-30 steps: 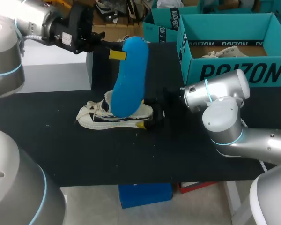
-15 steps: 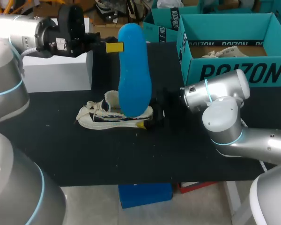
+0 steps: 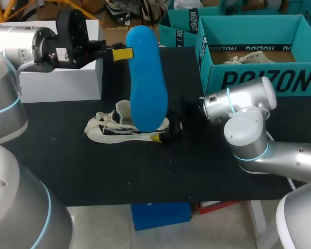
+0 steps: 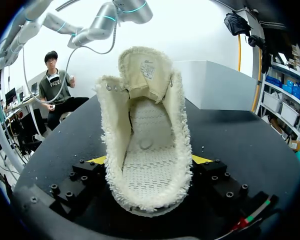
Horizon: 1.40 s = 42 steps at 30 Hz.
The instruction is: Take the shoe out of the shoebox, open the shoe tongue, remove and reinsert the insole, then place the shoe into the shoebox
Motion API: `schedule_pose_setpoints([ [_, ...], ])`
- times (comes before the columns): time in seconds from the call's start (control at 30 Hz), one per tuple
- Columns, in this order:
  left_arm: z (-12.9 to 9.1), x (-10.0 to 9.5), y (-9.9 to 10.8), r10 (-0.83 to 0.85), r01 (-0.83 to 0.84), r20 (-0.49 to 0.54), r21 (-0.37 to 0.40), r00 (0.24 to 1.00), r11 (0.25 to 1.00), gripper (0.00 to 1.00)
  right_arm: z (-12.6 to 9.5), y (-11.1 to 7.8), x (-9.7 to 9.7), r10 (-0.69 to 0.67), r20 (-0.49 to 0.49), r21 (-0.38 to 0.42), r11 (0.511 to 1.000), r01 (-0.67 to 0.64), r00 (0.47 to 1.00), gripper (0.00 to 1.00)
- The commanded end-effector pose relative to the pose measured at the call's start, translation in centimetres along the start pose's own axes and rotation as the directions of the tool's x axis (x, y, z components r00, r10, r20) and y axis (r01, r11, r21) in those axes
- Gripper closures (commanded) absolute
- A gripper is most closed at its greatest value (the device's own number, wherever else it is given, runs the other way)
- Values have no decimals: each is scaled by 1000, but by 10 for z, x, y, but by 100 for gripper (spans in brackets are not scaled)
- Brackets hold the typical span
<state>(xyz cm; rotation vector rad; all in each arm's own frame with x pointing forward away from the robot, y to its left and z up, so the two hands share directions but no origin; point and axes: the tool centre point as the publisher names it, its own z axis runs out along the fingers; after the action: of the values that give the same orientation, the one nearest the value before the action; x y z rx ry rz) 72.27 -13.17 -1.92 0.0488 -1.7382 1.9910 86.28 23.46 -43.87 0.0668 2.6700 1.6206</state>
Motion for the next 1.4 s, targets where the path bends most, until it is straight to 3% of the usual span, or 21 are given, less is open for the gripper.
schedule_pose_setpoints([
  [0.03,2,1,0,0,0,7,1,1000,1000,100,1,-3,-2,0,0,1,1000,0,1000,100],
  [0.17,2,1,0,0,0,7,1,1000,1000,100,1,-3,-2,0,0,1,1000,0,1000,100],
  [0.2,2,1,0,0,0,7,1,1000,1000,100,1,-3,-2,0,0,1,1000,0,1000,77],
  [0.23,2,1,0,0,0,7,1,1000,1000,100,1,-3,-2,0,0,1,1000,0,1000,77],
  [0.27,2,1,0,0,0,7,1,1000,1000,100,-9,0,-3,3,-12,118,993,-1,1000,0],
  [0.4,2,1,0,0,0,7,1,1000,1000,100,-34,2,-4,-1,-14,287,958,5,1000,0],
  [0.5,2,1,0,0,0,7,1,1000,1000,100,-46,6,-2,-6,-24,332,943,14,1000,0],
  [0.57,2,1,0,0,0,7,1,1000,1000,100,-54,9,-1,0,-38,406,914,15,999,0],
  [0.67,2,1,0,0,0,7,1,1000,1000,100,-63,16,-1,20,-83,540,841,28,996,0],
  [0.73,2,1,0,0,0,7,1,1000,1000,100,-66,19,-1,26,-94,587,809,34,995,0],
  [0.77,2,1,0,0,0,7,1,1000,1000,100,-69,23,-1,37,-114,650,759,46,993,0],
  [0.87,2,1,0,0,0,7,1,1000,1000,100,-74,29,-1,55,-124,740,671,55,991,0],
  [1.2,2,1,0,0,0,7,1,1000,1000,100,-85,40,-1,62,-58,899,438,25,996,0],
  [1.23,2,1,0,0,0,7,1,1000,1000,100,-85,40,-1,62,-58,899,438,25,996,0],
  [1.33,2,1,0,0,0,7,1,1000,1000,100,-88,47,-2,31,-1,930,367,-11,1000,0],
  [1.4,2,1,0,0,0,7,1,1000,1000,100,-88,49,-2,13,20,937,350,-23,1000,0],
])
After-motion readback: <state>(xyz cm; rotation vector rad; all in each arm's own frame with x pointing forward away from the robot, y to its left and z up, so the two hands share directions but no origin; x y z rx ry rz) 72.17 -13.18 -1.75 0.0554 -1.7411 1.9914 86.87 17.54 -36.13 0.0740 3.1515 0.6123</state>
